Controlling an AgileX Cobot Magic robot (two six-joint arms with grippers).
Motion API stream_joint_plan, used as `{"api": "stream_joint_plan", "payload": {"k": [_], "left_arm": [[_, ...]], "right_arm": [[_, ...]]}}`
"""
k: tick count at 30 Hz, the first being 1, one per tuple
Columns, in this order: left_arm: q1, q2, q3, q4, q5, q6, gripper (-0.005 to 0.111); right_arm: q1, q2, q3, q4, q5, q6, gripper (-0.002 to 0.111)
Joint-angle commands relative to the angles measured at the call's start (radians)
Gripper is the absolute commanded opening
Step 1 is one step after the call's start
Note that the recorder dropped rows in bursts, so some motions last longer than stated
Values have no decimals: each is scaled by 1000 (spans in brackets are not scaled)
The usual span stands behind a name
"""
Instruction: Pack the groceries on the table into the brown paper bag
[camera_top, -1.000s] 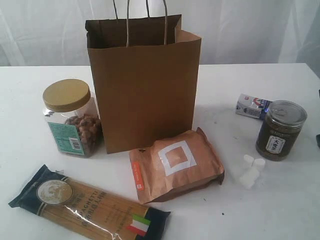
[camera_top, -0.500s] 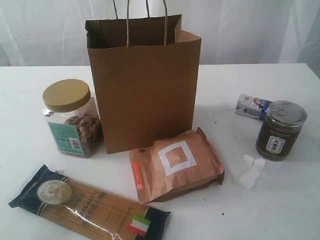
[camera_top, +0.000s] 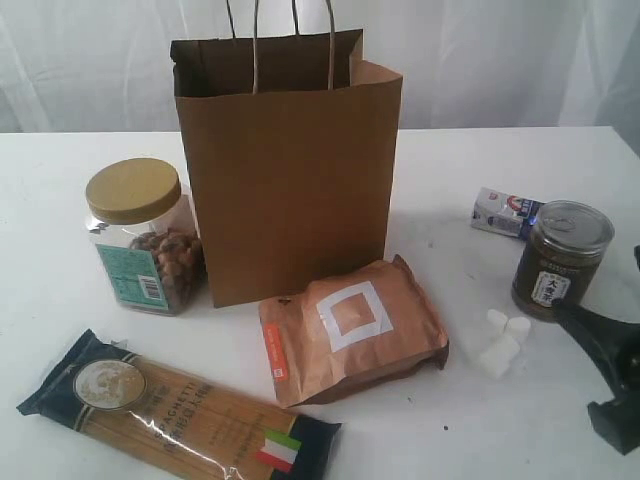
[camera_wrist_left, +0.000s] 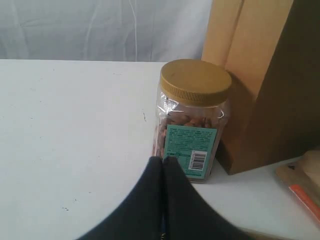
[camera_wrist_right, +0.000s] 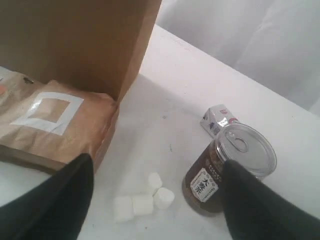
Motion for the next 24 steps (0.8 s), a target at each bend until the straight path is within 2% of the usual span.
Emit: {"api": "stream_joint_plan", "payload": {"k": [1,6,10,11,13,15,19,21,24], "left_arm": [[-8,-6,4,-12,3,-6,0],[-8,-6,4,-12,3,-6,0],[-8,-6,4,-12,-2,-6,0],[-8,-6,4,-12,-2,-6,0],[-8,-6,4,-12,-2,-6,0],[-8,-6,4,-12,-2,-6,0],[-8,-6,4,-12,1,-6,0],[-8,-6,4,-12,1,-6,0],[-8,-6,4,-12,3,-6,0]], "right_arm": [[-4,-6,2,27,-8,5,66],[-4,-3,42,69,-9,128,66],[-30,8,150,158,-202,120,66],[-43,8,188,203,-263,68,66],[-65,8,211,426,-286,-136,66],[-83,8,211,600,-295,-435,66],[-104,22,211,750,-390,-869,66],[-120,58,211,761,-448,-865,66],[-143,150,211,700,-498,-673,66]]}}
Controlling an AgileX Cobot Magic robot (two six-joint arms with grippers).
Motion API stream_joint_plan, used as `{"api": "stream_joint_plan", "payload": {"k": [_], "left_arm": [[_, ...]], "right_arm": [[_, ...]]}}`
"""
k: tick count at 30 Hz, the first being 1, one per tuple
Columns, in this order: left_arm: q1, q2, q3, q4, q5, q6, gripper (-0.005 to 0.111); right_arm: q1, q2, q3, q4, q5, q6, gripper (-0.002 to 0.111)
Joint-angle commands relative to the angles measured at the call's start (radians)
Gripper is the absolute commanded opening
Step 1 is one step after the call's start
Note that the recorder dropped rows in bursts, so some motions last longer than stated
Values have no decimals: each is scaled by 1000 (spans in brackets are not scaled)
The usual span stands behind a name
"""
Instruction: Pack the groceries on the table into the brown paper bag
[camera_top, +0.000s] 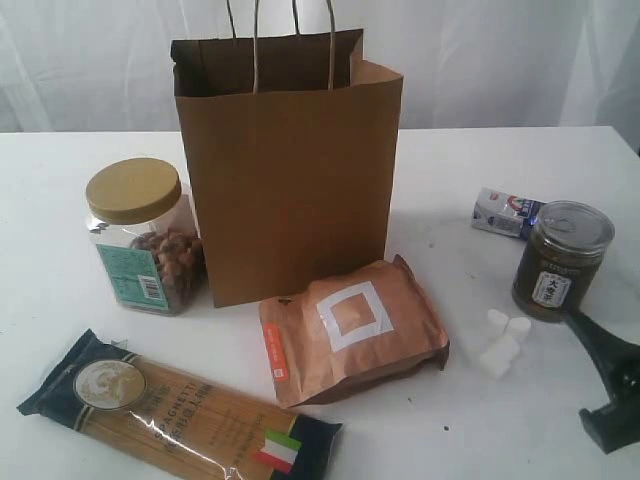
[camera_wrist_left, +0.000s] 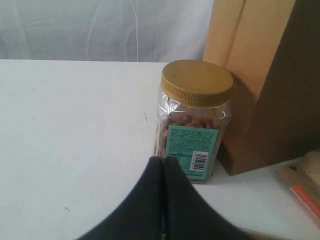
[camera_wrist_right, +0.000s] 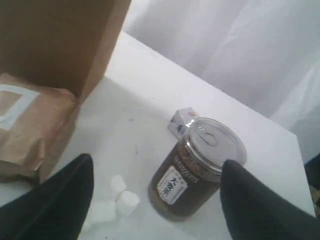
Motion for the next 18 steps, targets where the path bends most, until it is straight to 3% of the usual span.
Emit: {"api": "stream_joint_plan", "payload": {"k": [1,5,9,13,18], "left_arm": [[-8,-6,4,-12,6,-6,0],[-8,-6,4,-12,6,-6,0],[-8,-6,4,-12,6,-6,0],[-8,-6,4,-12,6,-6,0],[-8,-6,4,-12,8,-6,0]], "right_arm": [[-41,134,3,-66,-120,204,66],[-89,271,3,-96,-220,419,66],[-142,403,3,-71,-356,427,66],[-144,479,-11,-151,-364,427,67],[-144,573,-17,-149,-383,427,82]]}}
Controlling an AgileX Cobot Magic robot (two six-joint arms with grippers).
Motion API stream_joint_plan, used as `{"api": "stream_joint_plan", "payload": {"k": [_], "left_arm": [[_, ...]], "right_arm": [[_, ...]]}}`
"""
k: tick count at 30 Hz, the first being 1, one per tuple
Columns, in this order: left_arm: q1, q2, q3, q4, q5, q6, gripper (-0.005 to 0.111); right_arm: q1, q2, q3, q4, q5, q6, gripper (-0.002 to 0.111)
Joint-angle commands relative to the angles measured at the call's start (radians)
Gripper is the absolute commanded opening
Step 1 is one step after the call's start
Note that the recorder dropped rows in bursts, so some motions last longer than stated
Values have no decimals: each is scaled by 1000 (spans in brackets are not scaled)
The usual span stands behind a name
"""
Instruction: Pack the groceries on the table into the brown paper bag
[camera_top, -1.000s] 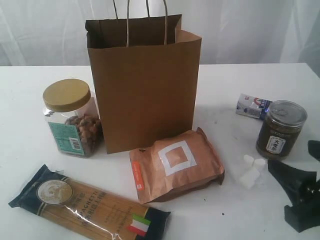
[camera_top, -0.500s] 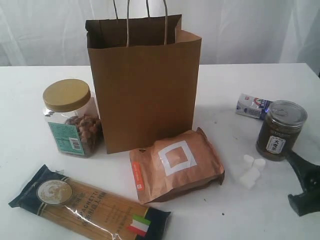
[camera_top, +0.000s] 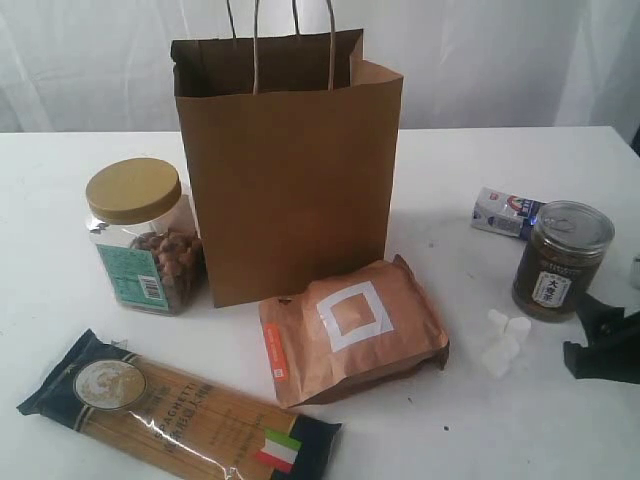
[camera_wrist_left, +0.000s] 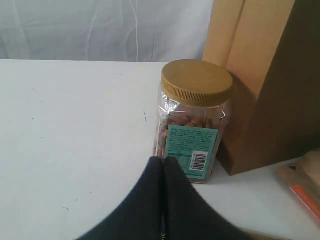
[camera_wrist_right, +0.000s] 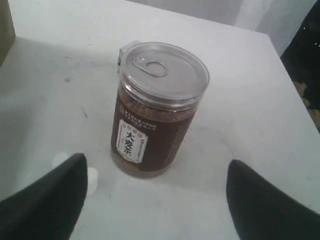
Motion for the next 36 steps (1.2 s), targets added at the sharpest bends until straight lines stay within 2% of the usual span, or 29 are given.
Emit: {"api": "stream_joint_plan", "payload": {"k": [1,5,10,15,19,22,32,36], "left_arm": [[-8,-6,4,-12,8,-6,0],[-8,-6,4,-12,8,-6,0],[-8,-6,4,-12,8,-6,0],[-8,-6,4,-12,8,-6,0],[-8,-6,4,-12,8,-4,0],[-8,-6,4,-12,8,-4,0],[-8,-6,4,-12,8,-2,0],[-8,-6,4,-12,8,-2,0]], "right_arm": [[-5,96,-18,-16,-24,4,85],[-5,208,-62,-35,-44,4,96],[-5,265,-85,-50,-116,4,102],[-5,296,-85,-50,-176,17,103],[-5,410,-103,-50,-258,131,103],[-5,556,-134,-50,-391,131,103],[-5,758,-214,-50,-610,131,103],[-5,830,-278,-72,-615,131,103]]}}
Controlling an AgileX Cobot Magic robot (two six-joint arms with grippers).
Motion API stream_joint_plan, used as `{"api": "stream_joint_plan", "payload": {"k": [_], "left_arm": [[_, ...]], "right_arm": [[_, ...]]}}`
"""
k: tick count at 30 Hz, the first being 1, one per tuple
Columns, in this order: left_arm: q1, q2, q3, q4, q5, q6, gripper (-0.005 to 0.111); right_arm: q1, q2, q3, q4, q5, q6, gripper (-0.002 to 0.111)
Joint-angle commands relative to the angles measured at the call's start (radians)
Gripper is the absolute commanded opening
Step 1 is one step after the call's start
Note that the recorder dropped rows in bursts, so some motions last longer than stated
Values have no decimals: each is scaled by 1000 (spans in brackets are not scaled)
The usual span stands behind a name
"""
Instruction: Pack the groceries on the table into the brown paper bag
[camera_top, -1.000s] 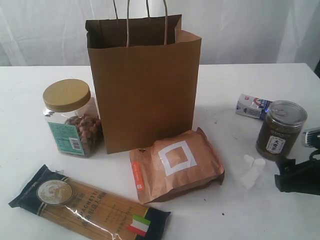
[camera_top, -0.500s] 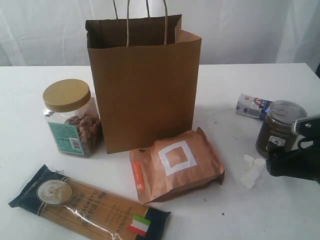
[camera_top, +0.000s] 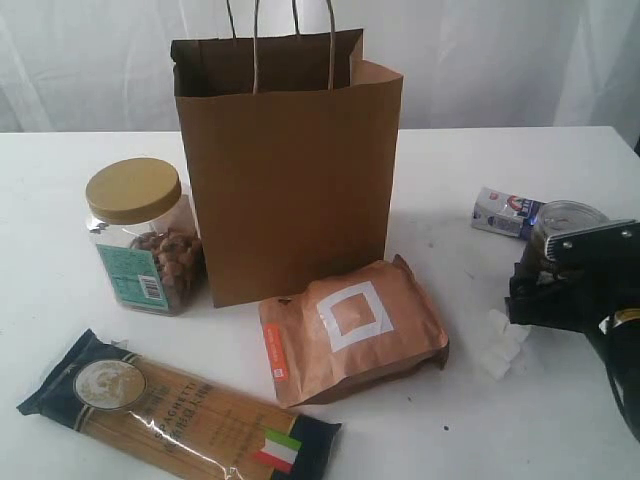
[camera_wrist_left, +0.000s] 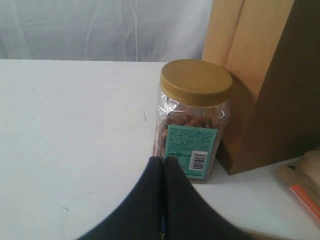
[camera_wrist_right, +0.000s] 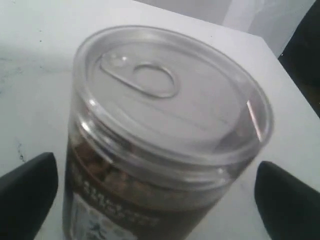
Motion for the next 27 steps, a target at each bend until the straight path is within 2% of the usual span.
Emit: {"api": "stream_joint_plan", "payload": {"k": [1,16,27], "left_arm": [[-8,-6,4,-12,8,-2,0],[-8,-6,4,-12,8,-2,0],[-8,-6,4,-12,8,-2,0]], "right_arm": [[-5,64,-56,-26,-29,9,103],[-5,92,-74,-17,-62,50,101],[-5,107,-74,-15,-135,58,70]]}}
